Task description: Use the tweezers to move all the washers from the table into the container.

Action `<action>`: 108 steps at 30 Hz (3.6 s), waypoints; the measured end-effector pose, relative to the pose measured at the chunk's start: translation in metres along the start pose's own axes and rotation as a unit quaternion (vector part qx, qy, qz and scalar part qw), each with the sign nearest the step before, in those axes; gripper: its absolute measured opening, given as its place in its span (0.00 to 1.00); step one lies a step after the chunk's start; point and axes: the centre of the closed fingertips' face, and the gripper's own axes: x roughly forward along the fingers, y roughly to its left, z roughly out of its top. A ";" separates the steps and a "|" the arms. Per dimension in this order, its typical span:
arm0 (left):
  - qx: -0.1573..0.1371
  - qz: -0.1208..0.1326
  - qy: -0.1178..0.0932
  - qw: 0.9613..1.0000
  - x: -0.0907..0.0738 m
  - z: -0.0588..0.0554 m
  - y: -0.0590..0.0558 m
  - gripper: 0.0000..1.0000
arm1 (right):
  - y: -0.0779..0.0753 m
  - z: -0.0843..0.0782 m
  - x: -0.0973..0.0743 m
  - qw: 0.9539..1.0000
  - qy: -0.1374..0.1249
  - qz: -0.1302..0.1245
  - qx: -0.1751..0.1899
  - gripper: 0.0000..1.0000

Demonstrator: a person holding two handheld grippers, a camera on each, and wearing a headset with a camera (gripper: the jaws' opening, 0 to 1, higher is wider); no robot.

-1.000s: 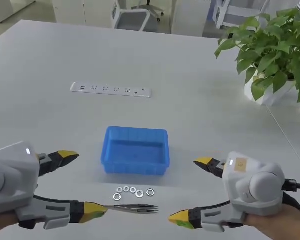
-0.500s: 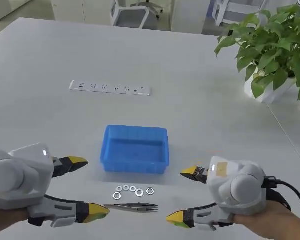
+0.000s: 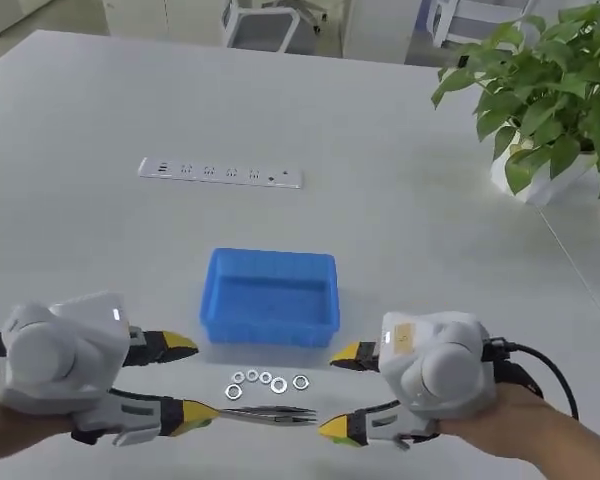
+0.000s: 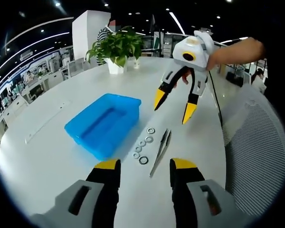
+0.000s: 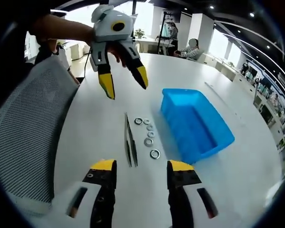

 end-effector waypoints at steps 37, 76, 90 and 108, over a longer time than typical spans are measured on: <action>0.122 -0.114 0.158 0.973 0.044 -0.048 -0.006 0.11 | 0.016 -0.004 0.042 0.993 0.047 0.087 -0.058 0.13; 0.104 -0.101 0.118 0.982 0.012 0.005 -0.018 0.05 | 0.022 0.009 0.046 0.995 0.030 0.080 -0.058 0.13; 0.141 -0.110 0.081 0.981 0.006 0.052 -0.027 0.05 | 0.022 0.019 0.044 0.996 0.010 0.071 -0.046 0.11; 0.154 -0.131 0.064 0.977 0.008 0.070 -0.036 0.05 | 0.030 0.039 0.054 0.997 -0.028 0.071 -0.016 0.10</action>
